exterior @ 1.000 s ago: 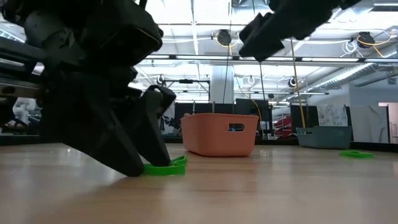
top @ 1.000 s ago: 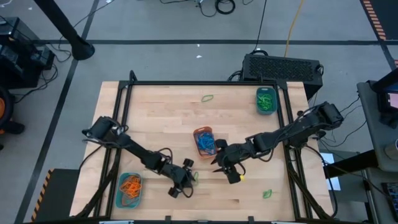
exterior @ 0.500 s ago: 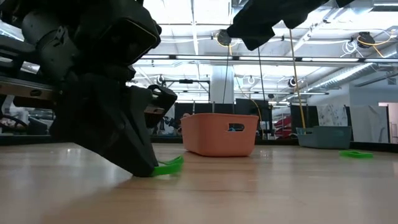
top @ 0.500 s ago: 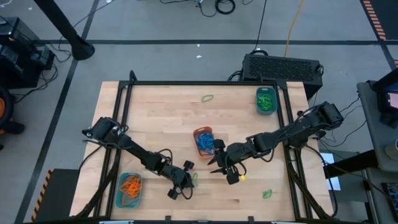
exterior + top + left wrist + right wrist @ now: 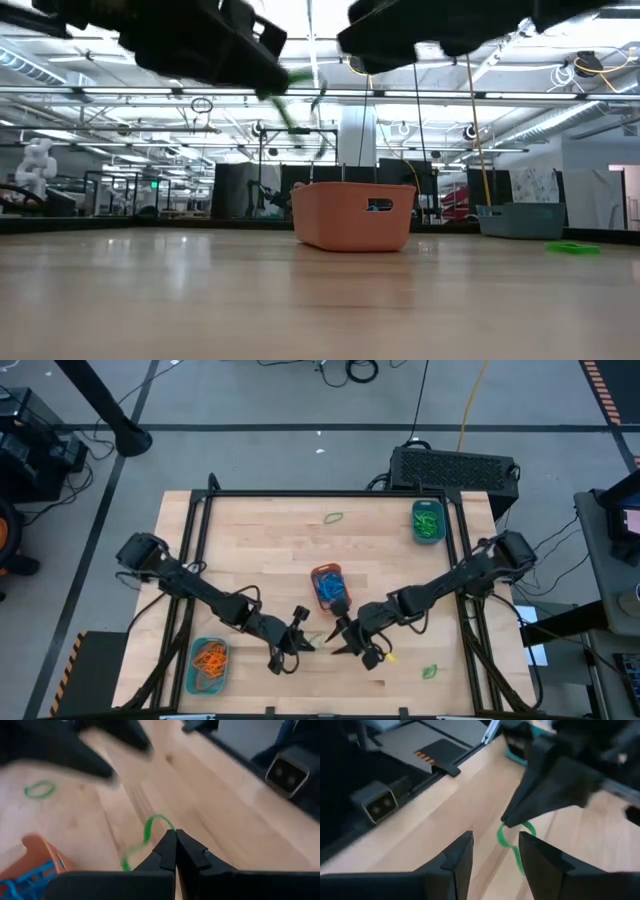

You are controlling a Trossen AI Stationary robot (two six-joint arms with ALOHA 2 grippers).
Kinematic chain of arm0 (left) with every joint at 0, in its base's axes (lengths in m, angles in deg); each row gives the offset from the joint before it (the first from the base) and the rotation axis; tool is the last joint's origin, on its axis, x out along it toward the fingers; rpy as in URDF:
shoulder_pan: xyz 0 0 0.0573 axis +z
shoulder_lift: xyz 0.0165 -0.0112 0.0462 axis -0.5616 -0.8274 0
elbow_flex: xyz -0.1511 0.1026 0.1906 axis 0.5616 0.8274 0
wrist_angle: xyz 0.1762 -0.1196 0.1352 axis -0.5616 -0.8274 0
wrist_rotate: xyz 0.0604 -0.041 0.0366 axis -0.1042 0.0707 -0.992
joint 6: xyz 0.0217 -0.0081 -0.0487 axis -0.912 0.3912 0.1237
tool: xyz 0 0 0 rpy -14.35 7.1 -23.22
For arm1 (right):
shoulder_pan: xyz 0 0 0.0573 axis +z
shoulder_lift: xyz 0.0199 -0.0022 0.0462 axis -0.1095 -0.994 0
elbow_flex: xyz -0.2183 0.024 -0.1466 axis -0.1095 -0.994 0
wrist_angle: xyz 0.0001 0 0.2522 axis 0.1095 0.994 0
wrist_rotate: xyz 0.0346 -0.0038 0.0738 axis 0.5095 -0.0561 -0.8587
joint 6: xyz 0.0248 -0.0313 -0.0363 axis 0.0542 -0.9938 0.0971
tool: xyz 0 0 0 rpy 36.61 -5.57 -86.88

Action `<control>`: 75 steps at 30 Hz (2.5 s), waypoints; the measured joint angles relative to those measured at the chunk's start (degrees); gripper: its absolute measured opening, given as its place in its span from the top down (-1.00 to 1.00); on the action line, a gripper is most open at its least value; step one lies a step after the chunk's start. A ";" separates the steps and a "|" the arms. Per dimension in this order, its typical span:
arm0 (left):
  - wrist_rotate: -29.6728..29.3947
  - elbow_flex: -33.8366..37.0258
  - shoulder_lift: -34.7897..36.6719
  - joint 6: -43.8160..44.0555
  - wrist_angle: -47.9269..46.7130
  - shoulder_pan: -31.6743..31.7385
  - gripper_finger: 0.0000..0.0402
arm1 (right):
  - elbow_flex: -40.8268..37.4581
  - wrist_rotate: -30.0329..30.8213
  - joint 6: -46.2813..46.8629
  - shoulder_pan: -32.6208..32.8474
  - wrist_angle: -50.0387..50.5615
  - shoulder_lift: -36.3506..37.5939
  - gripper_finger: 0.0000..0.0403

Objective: Sort rubber bands into baskets
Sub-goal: Put the green rubber band into the blue bin

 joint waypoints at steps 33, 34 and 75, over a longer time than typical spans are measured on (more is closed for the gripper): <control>-1.42 -0.02 1.08 0.41 4.11 0.09 0.97 | 0.00 6.65 -10.97 0.20 -14.85 -10.04 0.94; -1.82 -0.02 1.08 0.41 4.08 0.09 0.94 | 0.00 6.64 -11.50 0.21 -14.61 -10.04 0.97; -27.20 4.34 9.23 16.94 -33.05 14.08 0.16 | -8.19 39.63 20.33 -41.90 66.41 29.04 1.00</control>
